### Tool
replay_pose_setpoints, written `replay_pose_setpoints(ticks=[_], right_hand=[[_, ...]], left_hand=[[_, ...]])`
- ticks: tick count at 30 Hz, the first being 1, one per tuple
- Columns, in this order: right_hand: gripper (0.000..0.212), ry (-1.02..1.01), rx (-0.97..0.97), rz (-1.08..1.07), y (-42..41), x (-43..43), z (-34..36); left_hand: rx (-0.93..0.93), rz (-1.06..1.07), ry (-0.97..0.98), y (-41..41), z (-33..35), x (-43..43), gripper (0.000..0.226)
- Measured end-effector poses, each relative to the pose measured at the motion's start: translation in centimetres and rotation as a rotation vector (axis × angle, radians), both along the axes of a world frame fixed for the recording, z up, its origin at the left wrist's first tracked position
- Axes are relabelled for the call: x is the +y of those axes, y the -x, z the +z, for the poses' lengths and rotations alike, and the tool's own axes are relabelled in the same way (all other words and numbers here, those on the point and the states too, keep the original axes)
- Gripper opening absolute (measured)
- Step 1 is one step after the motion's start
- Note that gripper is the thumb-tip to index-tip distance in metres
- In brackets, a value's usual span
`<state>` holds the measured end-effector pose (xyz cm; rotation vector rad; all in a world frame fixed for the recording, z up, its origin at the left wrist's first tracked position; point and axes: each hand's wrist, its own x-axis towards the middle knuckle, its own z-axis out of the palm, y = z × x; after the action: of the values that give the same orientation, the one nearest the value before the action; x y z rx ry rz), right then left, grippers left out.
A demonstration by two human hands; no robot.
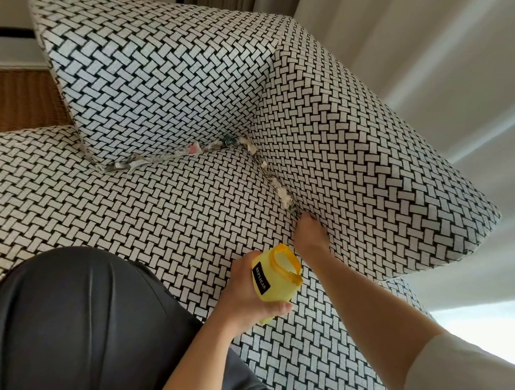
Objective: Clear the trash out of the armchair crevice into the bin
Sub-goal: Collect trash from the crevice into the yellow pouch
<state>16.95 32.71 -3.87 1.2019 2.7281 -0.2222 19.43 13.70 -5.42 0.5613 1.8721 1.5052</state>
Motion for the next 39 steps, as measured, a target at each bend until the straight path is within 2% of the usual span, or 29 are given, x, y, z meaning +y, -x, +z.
replay_pose_setpoints(ticks=[4,7,11,18,20,23,25,27,29,31,35,37,39], right_hand=[[0.024,-0.041,0.122,0.035,-1.4,-0.2,-0.1],[0.021,0.031,0.245,0.006,-2.3,-0.2,-0.4],[0.02,0.152,0.43,-0.062,-3.5,0.1,-0.6],[0.015,0.238,0.645,0.027,-6.5,-0.7,1.8],[0.018,0.391,0.74,-0.023,-6.8,-1.6,3.6],[0.023,0.827,0.818,-0.002,-7.2,-3.0,6.4],[0.022,1.057,0.74,0.113,-7.4,-3.8,7.7],[0.02,1.12,0.604,0.234,-7.2,-4.3,8.4],[0.02,1.063,0.479,0.311,-6.9,-4.5,8.3],[0.021,0.954,0.443,0.313,-6.7,-4.3,7.6],[0.023,0.674,0.576,0.111,-6.4,-2.0,4.8],[0.026,0.474,0.514,0.032,-6.0,-0.7,3.2],[0.028,0.404,0.43,-0.059,-5.2,0.3,2.1]], left_hand=[[0.012,0.002,-0.011,0.0,-0.5,0.1,0.088],[0.042,-0.003,-0.022,0.0,-0.8,0.1,0.087],[-0.008,0.013,-0.014,-0.1,-0.6,0.3,0.086],[0.001,0.077,-0.035,-0.3,-0.4,0.3,0.077],[0.039,0.114,-0.024,-0.4,0.0,0.2,0.079],[0.1,0.168,-0.02,-0.2,0.1,0.0,0.083],[0.095,0.175,-0.021,-0.1,0.3,-0.1,0.082],[0.085,0.167,-0.009,0.0,0.4,0.1,0.081],[0.092,0.168,-0.007,-0.1,0.3,0.2,0.081],[0.092,0.162,-0.002,-0.1,0.2,0.1,0.086],[0.109,0.148,-0.01,-0.1,-0.1,0.0,0.089],[0.103,0.156,-0.003,-0.1,-0.2,0.1,0.086],[0.095,0.157,-0.007,0.0,-0.1,0.1,0.084]])
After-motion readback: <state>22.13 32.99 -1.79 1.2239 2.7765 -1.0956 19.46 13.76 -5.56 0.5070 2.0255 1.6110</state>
